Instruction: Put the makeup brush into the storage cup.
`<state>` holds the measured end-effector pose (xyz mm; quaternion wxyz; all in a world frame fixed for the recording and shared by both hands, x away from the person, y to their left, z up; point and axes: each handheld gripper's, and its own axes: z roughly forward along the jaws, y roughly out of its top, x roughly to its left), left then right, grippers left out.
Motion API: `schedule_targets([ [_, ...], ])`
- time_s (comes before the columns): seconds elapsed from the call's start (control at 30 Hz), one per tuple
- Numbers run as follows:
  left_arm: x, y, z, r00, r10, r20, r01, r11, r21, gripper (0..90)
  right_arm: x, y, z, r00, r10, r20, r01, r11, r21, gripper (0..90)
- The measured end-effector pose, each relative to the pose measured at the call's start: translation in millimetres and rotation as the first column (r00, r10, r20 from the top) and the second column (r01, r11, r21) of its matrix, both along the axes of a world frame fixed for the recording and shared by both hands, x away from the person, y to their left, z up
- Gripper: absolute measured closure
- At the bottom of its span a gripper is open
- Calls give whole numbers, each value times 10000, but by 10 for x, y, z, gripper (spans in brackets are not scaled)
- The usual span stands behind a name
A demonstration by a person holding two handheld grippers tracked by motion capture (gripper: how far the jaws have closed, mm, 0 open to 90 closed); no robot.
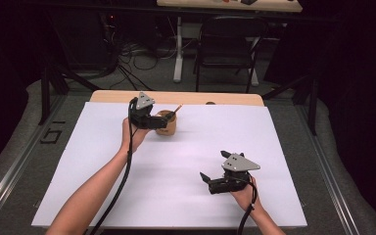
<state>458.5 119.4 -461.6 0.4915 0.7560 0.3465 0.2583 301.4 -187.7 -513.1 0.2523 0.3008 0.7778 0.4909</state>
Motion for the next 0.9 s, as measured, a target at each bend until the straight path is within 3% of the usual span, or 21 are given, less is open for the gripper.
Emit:
schedule_targets([
  [0.1,-48,55,22,9999,-60,-96,59,10000,-79,93,4,-22,10,9999,-91,71,91,9999,72,0],
  [0.23,-86,108,41,9981,-191,-589,189,9998,-44,81,2,-38,20,9997,-191,132,189,9997,139,0],
  [0.37,-167,155,70,9985,-279,-474,284,9996,91,81,5,-45,25,9996,-181,219,178,9997,136,0],
  [0.53,-296,221,104,9987,-403,-309,402,9992,-57,73,14,-84,49,9996,-156,247,152,9998,156,0],
  [0.9,-673,416,114,9979,-618,-192,619,9981,14,42,-5,-124,96,9992,77,385,-97,9987,510,0],
])
